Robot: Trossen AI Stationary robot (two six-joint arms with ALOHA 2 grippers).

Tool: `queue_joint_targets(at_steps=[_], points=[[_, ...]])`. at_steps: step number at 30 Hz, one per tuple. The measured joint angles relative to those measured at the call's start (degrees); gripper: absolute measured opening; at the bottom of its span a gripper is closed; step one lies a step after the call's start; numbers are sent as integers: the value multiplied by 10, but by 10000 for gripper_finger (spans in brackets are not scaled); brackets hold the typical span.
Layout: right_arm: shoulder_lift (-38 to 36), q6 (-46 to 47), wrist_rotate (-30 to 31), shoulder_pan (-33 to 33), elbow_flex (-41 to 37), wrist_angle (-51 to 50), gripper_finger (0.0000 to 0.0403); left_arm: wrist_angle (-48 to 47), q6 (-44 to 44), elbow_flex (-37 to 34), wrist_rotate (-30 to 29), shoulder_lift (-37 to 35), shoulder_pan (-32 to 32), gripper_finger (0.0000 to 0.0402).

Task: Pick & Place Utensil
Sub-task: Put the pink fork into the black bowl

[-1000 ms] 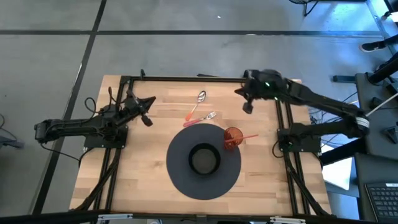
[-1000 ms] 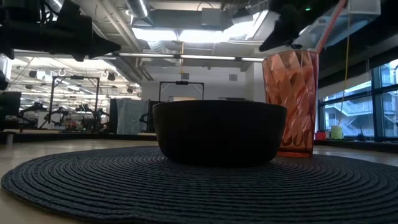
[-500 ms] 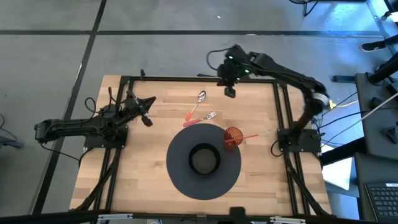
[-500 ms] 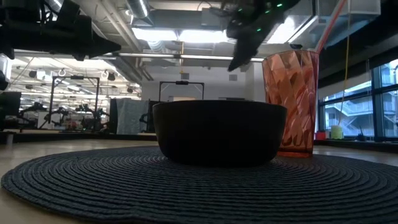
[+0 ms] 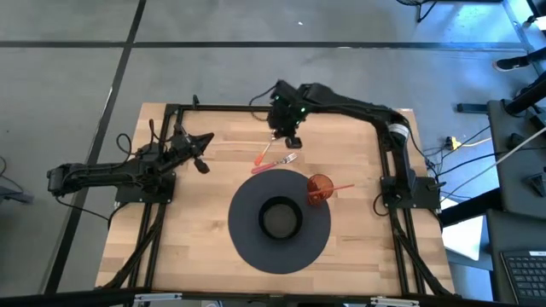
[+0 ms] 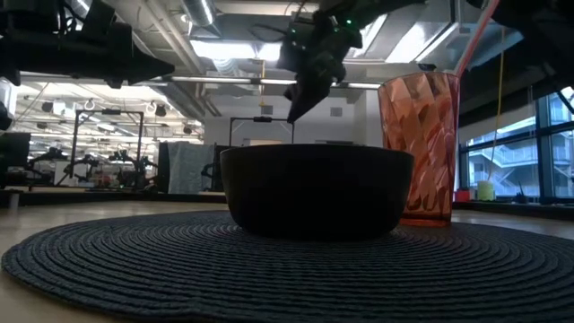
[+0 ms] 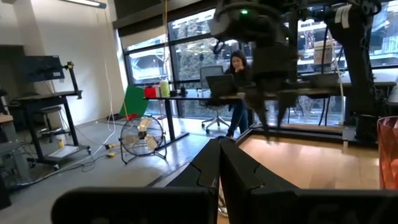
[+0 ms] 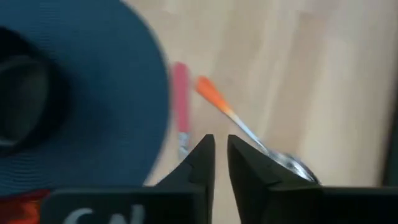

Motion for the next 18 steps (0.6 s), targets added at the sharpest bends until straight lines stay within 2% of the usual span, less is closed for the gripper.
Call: queue_joint_targets(at_steps=[11, 18], points=[[39, -21, -26, 50, 1, 27, 161, -13, 0, 0, 0, 0, 0, 5], [93, -21, -26, 67, 1, 24, 198, -17, 0, 0, 0, 0, 0, 2]])
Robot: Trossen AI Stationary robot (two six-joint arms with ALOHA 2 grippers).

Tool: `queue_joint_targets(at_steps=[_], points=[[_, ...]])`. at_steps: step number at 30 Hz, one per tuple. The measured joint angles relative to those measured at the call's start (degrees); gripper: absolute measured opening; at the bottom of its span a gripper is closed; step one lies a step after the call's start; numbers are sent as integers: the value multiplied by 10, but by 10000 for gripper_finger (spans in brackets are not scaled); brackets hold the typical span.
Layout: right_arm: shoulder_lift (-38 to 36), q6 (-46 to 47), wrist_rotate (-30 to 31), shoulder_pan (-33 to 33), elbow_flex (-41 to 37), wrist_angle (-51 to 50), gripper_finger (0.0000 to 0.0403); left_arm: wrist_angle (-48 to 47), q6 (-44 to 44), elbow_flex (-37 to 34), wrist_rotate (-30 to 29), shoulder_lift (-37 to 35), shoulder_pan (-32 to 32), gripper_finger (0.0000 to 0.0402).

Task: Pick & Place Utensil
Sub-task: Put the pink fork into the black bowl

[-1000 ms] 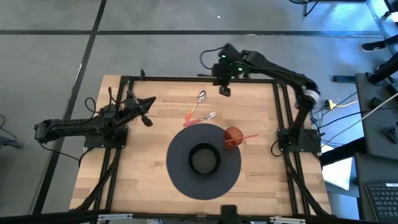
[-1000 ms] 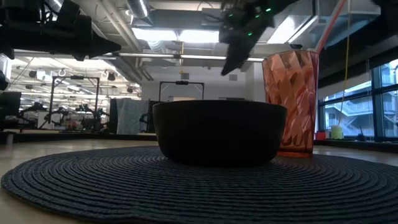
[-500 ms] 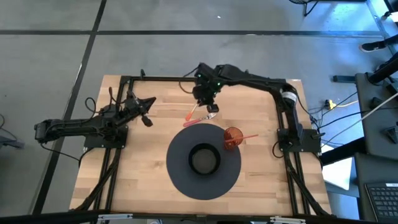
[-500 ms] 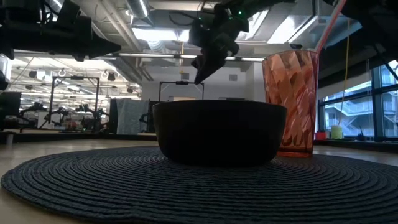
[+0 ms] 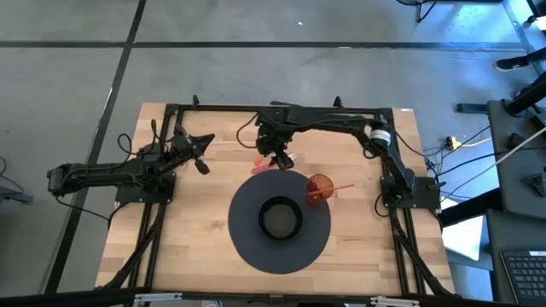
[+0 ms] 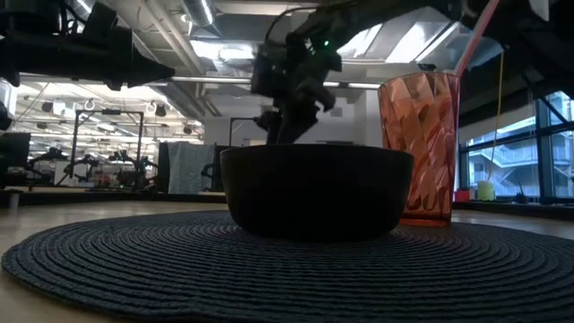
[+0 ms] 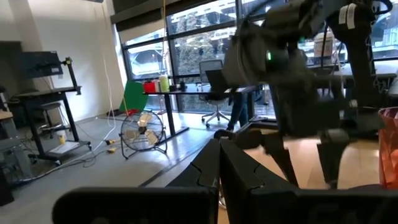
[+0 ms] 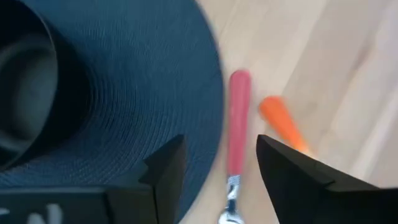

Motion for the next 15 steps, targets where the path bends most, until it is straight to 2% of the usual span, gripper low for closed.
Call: queue_joint_targets(at_steps=[10, 15], points=[[33, -8, 8, 22, 0, -2, 200, -4, 1, 0, 0, 0, 0, 3], [33, 28, 62, 36, 0, 14, 200, -4, 1, 0, 0, 0, 0, 3]])
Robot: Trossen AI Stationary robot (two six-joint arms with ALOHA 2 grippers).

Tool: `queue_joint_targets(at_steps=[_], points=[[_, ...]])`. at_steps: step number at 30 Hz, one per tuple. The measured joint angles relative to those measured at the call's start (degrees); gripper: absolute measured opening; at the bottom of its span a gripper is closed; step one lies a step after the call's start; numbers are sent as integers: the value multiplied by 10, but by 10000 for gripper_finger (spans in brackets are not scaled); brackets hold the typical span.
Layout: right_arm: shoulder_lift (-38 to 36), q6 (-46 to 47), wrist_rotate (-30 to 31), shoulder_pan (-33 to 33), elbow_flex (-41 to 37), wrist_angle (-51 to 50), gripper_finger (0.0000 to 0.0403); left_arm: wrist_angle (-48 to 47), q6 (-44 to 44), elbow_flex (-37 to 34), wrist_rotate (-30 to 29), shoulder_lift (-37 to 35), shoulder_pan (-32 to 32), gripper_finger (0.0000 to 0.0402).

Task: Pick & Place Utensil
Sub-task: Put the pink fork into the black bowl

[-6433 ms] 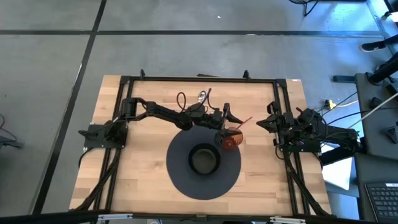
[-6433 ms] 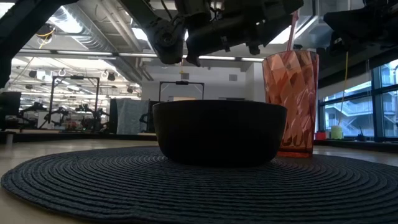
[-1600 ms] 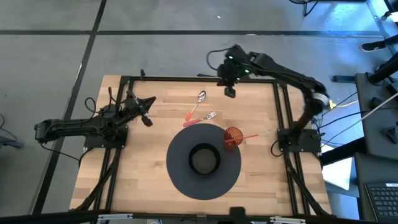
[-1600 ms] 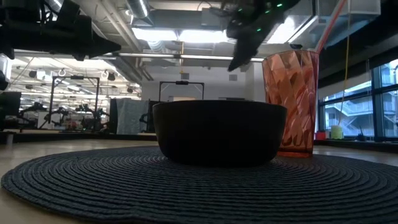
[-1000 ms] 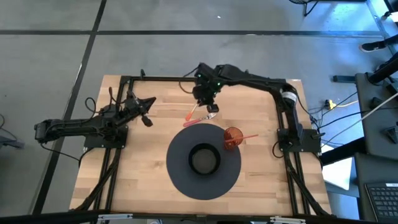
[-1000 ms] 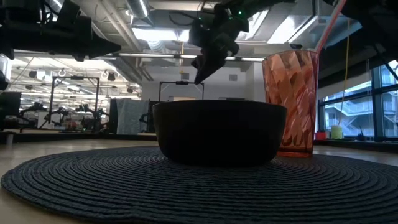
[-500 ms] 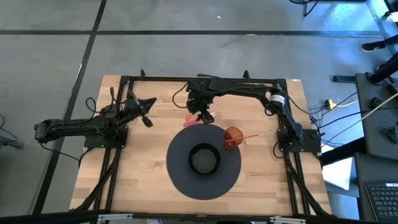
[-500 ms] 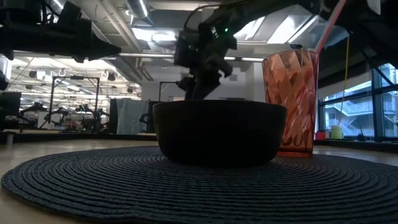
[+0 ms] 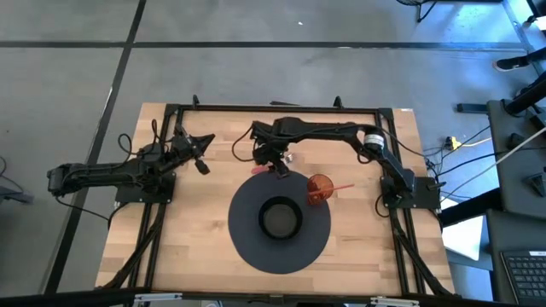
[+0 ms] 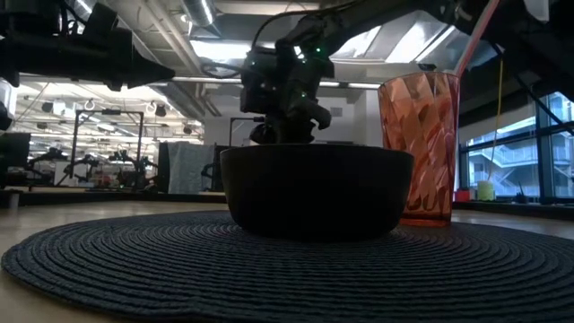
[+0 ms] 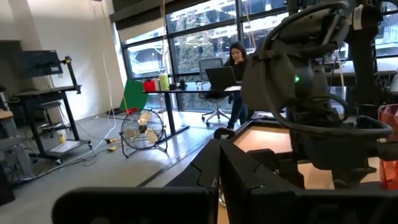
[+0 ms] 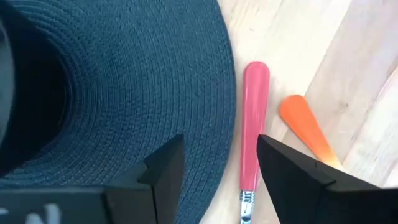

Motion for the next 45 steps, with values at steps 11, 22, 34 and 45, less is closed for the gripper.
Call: queue_joint_targets(at_steps=[11, 22, 34, 45], points=[[43, 60, 81, 1, -1, -4, 200, 0, -11, 0, 0, 0, 0, 2], [53, 64, 118, 1, -1, -7, 183, 0, -11, 0, 5, 0, 0, 2], [53, 63, 118, 1, -1, -8, 44, 0, -10, 0, 6, 0, 0, 2], [54, 76, 120, 1, -1, -8, 71, 0, -15, 0, 6, 0, 0, 3]])
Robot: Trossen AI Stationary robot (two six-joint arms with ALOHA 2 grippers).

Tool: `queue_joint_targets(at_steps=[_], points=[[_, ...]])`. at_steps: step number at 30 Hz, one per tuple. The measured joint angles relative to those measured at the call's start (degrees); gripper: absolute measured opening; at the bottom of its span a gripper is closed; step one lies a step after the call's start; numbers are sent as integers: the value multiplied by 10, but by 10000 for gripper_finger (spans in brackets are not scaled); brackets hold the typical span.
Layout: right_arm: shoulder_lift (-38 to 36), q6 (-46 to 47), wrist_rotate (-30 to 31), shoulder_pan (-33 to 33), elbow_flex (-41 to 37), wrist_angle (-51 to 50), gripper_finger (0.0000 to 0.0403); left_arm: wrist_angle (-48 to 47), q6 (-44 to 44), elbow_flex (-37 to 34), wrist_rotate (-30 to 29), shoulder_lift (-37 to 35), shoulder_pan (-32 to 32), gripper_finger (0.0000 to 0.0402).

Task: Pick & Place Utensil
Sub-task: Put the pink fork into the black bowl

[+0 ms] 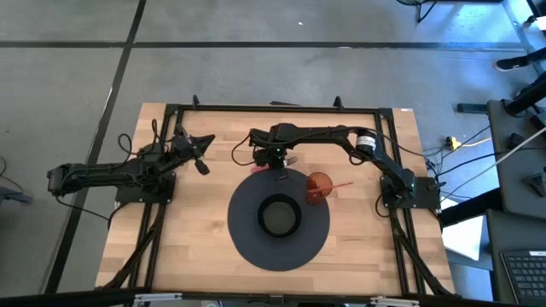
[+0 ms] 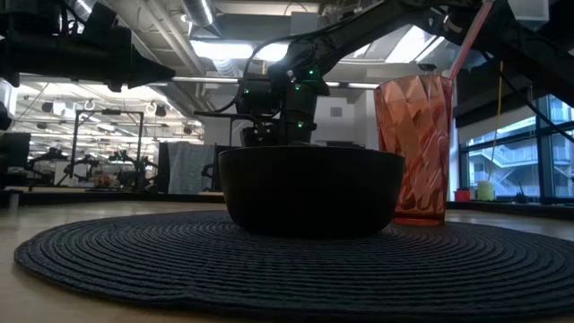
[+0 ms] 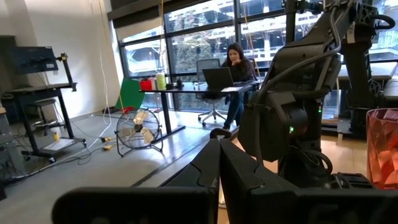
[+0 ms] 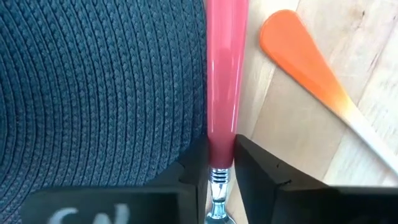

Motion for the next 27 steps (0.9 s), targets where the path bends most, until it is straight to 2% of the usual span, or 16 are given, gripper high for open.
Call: queue_joint_targets(at_steps=[4, 16, 27], points=[[0, 0, 0, 0, 0, 0, 43, 0, 0, 0, 0, 0, 0, 2], [-2, 11, 19, 0, 14, -10, 45, 0, 0, 0, 0, 0, 0, 2], [-2, 29, 10, 0, 82, -47, 45, 0, 0, 0, 0, 0, 0, 2]])
